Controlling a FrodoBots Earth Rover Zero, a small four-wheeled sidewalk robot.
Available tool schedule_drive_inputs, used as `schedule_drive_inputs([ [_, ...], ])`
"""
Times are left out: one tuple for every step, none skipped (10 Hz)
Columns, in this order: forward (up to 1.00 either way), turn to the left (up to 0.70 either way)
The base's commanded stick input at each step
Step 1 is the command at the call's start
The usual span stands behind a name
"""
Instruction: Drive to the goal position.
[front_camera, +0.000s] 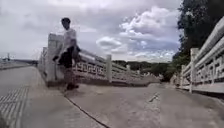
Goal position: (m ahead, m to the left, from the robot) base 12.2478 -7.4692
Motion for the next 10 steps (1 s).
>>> schedule_drive_inputs([
  [0.70,0.00],
  [0.70,0.00],
  [0.70,0.00],
  [0.70,0.00],
  [0.70,0.00],
  [0.70,0.00],
  [0.70,0.00],
  [0.70,0.00],
  [0.70,0.00],
  [0.70,0.00],
])
